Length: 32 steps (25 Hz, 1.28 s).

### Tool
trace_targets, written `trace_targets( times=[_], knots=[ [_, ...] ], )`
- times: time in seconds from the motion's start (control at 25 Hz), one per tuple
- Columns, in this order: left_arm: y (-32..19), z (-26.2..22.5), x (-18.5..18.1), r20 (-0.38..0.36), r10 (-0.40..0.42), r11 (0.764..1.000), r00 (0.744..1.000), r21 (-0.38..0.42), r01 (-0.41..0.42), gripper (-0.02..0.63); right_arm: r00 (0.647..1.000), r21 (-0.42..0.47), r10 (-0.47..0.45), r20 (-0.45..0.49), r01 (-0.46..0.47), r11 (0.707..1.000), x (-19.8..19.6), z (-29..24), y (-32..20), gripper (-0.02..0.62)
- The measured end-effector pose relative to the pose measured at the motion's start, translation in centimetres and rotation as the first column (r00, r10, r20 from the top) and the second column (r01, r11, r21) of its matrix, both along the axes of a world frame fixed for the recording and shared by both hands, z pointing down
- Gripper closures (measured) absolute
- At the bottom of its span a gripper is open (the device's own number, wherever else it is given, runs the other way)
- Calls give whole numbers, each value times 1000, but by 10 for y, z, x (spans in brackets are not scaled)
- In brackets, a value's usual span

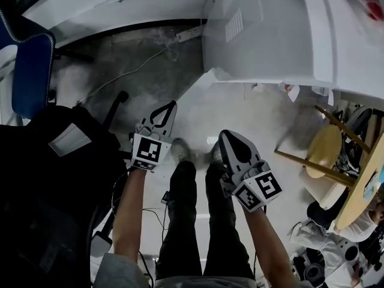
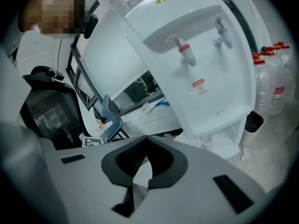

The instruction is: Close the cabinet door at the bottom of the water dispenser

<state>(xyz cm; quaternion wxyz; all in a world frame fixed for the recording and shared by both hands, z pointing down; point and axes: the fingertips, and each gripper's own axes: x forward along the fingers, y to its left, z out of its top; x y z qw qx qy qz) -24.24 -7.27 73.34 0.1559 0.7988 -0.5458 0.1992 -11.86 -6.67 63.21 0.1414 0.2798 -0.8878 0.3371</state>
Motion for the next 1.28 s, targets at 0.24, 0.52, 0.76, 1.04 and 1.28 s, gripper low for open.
trace_targets(
  times=[0.24, 0.52, 0.76, 1.04, 1.28],
  knots=[
    [-8, 55, -13, 23, 22, 996, 999, -90, -20, 600, 1000, -20, -2, -19, 2, 1000, 12, 21, 3, 584],
    [-15, 89, -12, -30, 122, 975, 992, -185, -126, 600, 999, -34, 4, -32, -5, 999, 20, 34, 5, 584],
    [-13, 102, -1, -40, 210, 947, 977, -240, -214, 600, 1000, -30, 0, -28, -1, 1000, 16, 33, 1, 584],
    [-8, 102, 8, -77, 220, 939, 972, -251, -233, 600, 1000, -26, 1, -29, -1, 1000, 23, 34, 0, 584],
    [2, 104, 33, -132, 211, 937, 969, -253, -239, 600, 1000, -26, 1, -27, -2, 1000, 31, 35, 2, 584]
  ],
)
